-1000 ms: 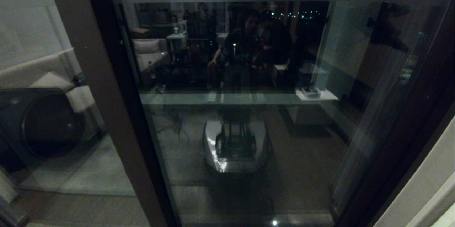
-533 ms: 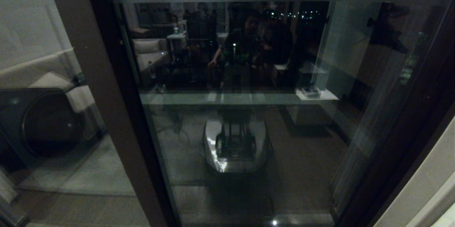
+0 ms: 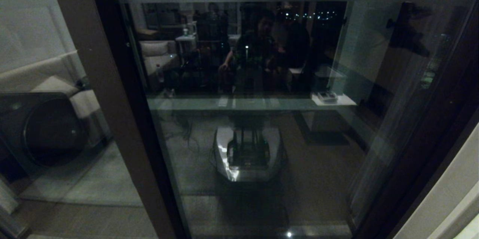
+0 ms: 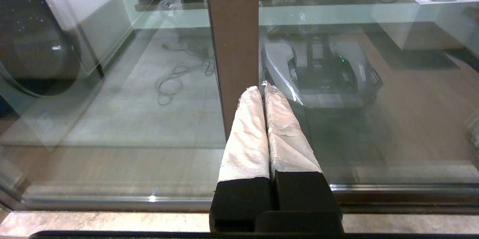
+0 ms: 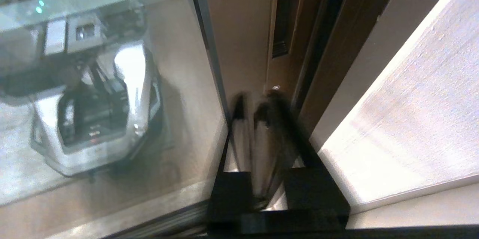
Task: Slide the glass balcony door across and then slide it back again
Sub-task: Open the slid door
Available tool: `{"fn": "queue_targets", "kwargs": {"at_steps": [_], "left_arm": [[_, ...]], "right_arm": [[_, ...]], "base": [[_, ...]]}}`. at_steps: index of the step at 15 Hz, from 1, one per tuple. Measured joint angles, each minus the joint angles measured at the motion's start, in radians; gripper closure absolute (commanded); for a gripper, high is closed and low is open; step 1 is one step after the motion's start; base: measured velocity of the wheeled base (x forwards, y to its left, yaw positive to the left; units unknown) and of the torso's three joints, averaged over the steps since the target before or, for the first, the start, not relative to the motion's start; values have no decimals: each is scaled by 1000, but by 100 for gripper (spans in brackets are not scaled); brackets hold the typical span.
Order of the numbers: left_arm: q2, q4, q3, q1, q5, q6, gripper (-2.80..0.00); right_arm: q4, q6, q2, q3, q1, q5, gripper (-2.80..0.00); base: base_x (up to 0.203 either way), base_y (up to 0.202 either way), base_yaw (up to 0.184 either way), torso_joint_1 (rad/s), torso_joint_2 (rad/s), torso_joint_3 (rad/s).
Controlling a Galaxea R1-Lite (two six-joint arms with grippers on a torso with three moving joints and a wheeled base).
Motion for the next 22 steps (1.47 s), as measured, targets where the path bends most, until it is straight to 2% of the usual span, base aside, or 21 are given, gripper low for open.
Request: {"fn": "queue_targets", "kwargs": {"at_steps": [4, 11, 22], "left_arm": [[0, 0, 0, 0, 0, 0, 0], [0, 0, 0, 0, 0, 0, 0], [0, 0, 0, 0, 0, 0, 0]], "right_arm": [[0, -21, 4, -1, 0, 12, -280], [0, -66, 48, -23, 0, 152, -280], [-1, -68, 180, -204, 0, 151, -280]], "base": [[0, 0, 0, 0, 0, 0], [0, 0, 0, 0, 0, 0], [0, 0, 0, 0, 0, 0]]}}
